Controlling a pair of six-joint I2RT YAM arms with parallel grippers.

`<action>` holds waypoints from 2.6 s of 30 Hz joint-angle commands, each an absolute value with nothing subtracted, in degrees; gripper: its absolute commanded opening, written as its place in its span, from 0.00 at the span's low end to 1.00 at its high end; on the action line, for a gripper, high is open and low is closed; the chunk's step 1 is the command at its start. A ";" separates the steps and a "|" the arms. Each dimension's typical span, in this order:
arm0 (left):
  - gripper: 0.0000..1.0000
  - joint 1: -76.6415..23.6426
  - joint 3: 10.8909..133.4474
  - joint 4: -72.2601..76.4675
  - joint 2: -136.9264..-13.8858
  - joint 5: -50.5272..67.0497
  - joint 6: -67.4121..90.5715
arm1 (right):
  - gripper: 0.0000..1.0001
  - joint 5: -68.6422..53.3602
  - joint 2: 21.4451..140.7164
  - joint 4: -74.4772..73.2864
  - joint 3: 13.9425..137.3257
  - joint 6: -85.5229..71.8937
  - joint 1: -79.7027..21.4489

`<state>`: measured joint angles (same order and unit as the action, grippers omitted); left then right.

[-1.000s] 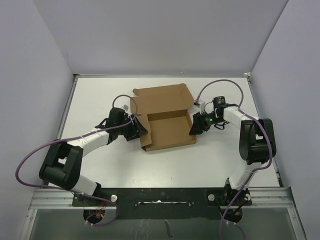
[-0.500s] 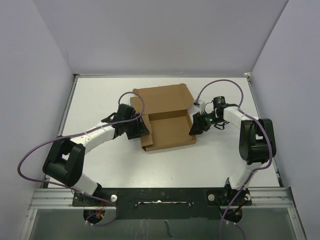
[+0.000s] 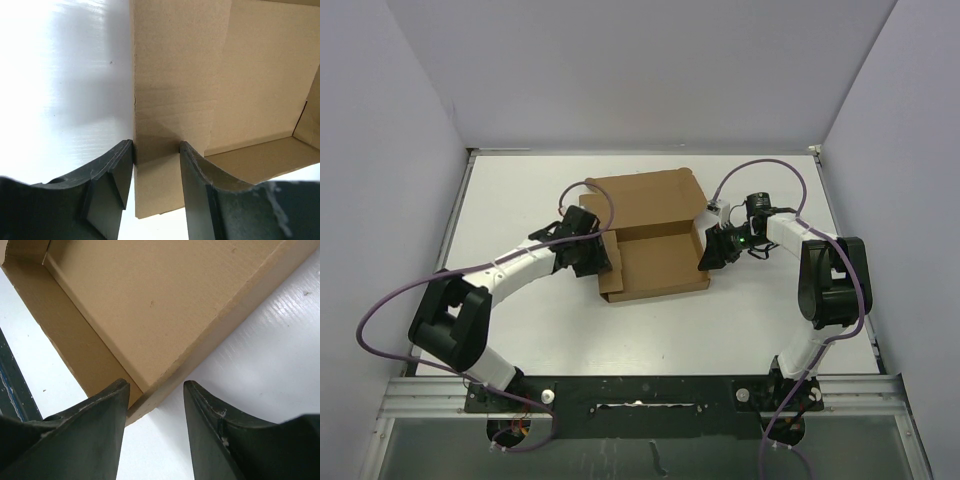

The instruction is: Fold the paper box

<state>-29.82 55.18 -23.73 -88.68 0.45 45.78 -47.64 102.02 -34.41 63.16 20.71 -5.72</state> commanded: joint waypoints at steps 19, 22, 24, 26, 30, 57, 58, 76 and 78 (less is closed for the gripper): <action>0.62 -31.25 59.44 -18.49 -90.65 0.79 42.50 | 0.48 -49.20 102.02 -34.28 64.51 21.27 -6.58; 0.62 -28.62 55.67 -12.69 -88.84 5.97 44.74 | 0.48 -49.26 102.03 -34.35 64.51 21.27 -6.62; 0.62 -27.51 54.09 -10.43 -88.24 7.83 45.51 | 0.48 -49.38 102.04 -34.36 64.56 21.27 -6.53; 0.62 -26.74 52.85 -8.37 -88.07 9.77 46.25 | 0.48 -49.32 102.03 -34.37 64.51 21.27 -6.59; 0.61 -25.47 50.63 -5.53 -88.39 12.13 47.46 | 0.48 -49.39 101.78 -34.37 64.59 21.25 -6.56; 0.64 -19.39 50.55 0.68 -89.39 20.58 46.59 | 0.49 -49.44 101.65 -34.59 64.78 21.36 -6.53; 0.64 -19.32 50.75 0.14 -89.41 20.30 46.46 | 0.49 -49.44 101.66 -34.60 64.78 21.36 -6.55; 0.41 -23.33 60.36 -14.77 -97.54 7.59 38.90 | 0.49 -49.23 101.84 -34.54 64.78 21.45 -6.78; 0.36 -24.14 61.77 -17.26 -98.38 4.98 37.78 | 0.49 -49.30 101.82 -34.54 64.78 21.45 -6.84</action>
<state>-22.55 57.10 -12.16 -96.33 11.60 41.63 -47.64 102.02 -34.59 63.16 20.73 -6.44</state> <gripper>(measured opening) 0.400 0.492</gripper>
